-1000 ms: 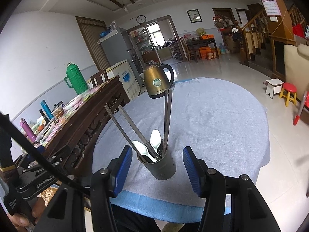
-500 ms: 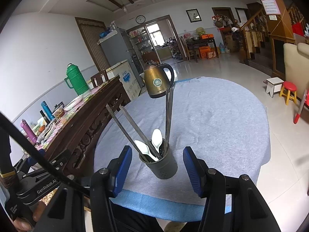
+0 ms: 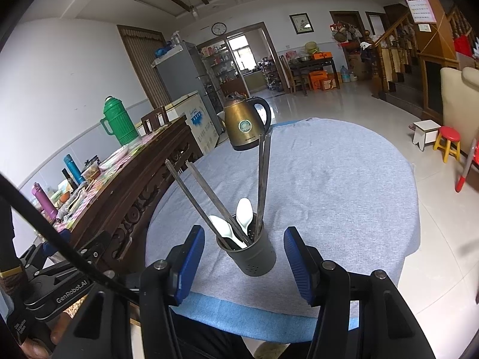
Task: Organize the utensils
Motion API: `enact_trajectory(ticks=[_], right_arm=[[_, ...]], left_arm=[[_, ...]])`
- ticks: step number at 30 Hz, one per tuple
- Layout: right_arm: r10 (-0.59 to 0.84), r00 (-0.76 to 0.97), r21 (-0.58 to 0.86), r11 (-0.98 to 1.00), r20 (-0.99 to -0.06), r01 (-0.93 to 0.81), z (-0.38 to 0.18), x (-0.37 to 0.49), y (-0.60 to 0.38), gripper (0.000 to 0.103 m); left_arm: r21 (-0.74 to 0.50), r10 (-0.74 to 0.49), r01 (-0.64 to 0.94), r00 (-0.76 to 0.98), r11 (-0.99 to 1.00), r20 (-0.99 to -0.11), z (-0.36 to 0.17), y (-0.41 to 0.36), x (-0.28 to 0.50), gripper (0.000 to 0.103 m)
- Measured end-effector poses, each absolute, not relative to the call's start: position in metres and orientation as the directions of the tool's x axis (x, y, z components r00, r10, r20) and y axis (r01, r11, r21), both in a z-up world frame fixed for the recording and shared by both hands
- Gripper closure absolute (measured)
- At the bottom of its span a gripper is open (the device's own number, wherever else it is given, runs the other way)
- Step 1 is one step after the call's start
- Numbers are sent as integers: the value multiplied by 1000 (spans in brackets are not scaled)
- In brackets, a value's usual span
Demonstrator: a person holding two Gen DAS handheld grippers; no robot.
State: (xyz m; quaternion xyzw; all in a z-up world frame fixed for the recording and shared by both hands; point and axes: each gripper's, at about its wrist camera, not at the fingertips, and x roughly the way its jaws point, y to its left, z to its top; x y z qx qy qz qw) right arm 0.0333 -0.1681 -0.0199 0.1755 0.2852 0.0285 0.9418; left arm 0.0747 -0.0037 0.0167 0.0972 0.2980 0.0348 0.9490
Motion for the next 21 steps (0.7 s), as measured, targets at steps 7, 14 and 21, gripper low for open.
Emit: enact_trajectory(ticks=[7, 14, 21], right_arm=[[158, 833, 342, 939, -530, 40, -20, 35, -166, 44], [162, 832, 338, 941, -531, 33, -20, 35, -162, 44], [163, 830, 336, 941, -533, 31, -21, 36, -161, 44]], left_arm=[[198, 118, -6, 819, 980, -562, 16, -2, 75, 13], [198, 118, -6, 819, 980, -561, 16, -2, 75, 13], [192, 118, -9, 817, 981, -564, 13, -1, 74, 13]])
